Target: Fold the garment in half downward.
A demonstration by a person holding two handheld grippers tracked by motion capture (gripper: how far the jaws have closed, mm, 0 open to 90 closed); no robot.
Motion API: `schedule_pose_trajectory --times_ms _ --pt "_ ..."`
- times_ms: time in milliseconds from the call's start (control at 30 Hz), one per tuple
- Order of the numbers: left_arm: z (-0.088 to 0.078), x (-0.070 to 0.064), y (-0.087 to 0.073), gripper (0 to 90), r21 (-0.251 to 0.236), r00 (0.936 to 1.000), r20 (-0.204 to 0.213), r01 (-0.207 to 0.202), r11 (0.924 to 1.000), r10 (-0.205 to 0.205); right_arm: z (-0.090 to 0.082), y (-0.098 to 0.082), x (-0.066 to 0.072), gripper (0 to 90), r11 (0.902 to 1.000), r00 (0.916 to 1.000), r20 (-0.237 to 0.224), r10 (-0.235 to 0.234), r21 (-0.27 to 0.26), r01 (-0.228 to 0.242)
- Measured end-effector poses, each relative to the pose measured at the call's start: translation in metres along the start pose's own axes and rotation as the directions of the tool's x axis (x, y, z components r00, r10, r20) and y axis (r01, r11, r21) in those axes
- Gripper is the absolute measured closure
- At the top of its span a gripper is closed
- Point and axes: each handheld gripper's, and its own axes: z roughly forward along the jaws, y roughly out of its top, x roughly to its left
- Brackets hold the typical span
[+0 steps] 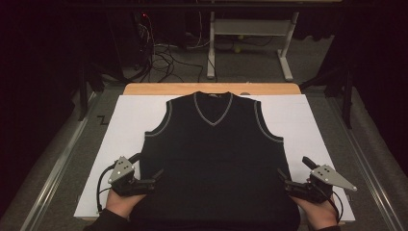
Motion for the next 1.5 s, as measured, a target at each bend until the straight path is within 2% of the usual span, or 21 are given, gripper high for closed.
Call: schedule_pose_trajectory --times_ms 67,200,333,400,567,733,867,933,967,1233,1400,1500 --pt "-0.001 0.002 0.0 0.0 -0.011 0.9999 -0.007 0.015 0.9998 -0.015 -0.001 0.0 -0.001 0.3 1.0 1.0 0.0 0.002 -0.001 -0.002" --pt "0.001 0.004 -0.002 0.0 0.0 0.9998 -0.013 0.012 0.9999 -0.012 -0.001 -0.001 -0.001 0.4 1.0 1.0 -0.001 -0.001 -0.001 0.001" --pt "0.001 0.005 -0.001 0.0 -0.004 0.9993 0.003 0.037 0.9993 -0.037 0.0 -0.001 0.0 0.4 1.0 1.0 -0.001 -0.004 -0.002 0.004" --pt "0.0 0.006 -0.001 0.0 -0.01 0.9993 0.011 0.037 0.9993 -0.036 0.0 -0.001 0.0 0.3 0.9999 1.0 -0.009 0.002 0.016 -0.002" --pt "0.001 0.007 0.001 0.0 0.002 0.9986 0.023 0.048 0.9988 -0.048 0.0 -0.001 0.001 0.3 0.9999 1.0 -0.005 0.0 0.01 0.0" --pt "0.0 0.009 0.001 0.0 -0.009 0.998 0.018 0.061 0.9981 -0.061 0.0 -0.001 0.001 0.3 1.0 1.0 -0.006 0.003 0.006 -0.003" --pt "0.001 0.01 0.002 0.0 -0.014 0.9976 0.031 0.063 0.9979 -0.063 0.001 0.001 0.003 0.4 1.0 1.0 -0.004 -0.002 0.009 0.002" --pt "0.002 0.01 0.003 0.0 -0.02 0.9969 0.034 0.072 0.9972 -0.072 0.004 0.002 0.004 0.4 0.9999 1.0 -0.001 -0.008 0.01 0.008" --pt "0.003 0.011 0.003 0.0 -0.018 0.9966 0.036 0.075 0.997 -0.074 0.007 0.004 0.006 0.4 0.9995 1.0 0.003 -0.006 0.029 0.006" --pt "0.007 0.013 0.005 0.0 0.0 0.9977 0.011 0.066 0.9978 -0.066 0.021 0.014 0.009 0.5 0.9999 0.9999 0.009 -0.012 0.012 0.012" --pt "0.009 0.016 0.006 0.0 0.004 0.9972 0.003 0.075 0.9972 -0.075 0.034 0.017 0.006 0.5 0.9994 0.9994 0.023 -0.025 0.023 0.024" --pt "0.01 0.018 0.007 0.0 0.007 0.9954 0.009 0.095 0.9954 -0.095 0.044 0.018 0.0 0.5 0.999 0.999 0.04 -0.017 0.043 0.016"
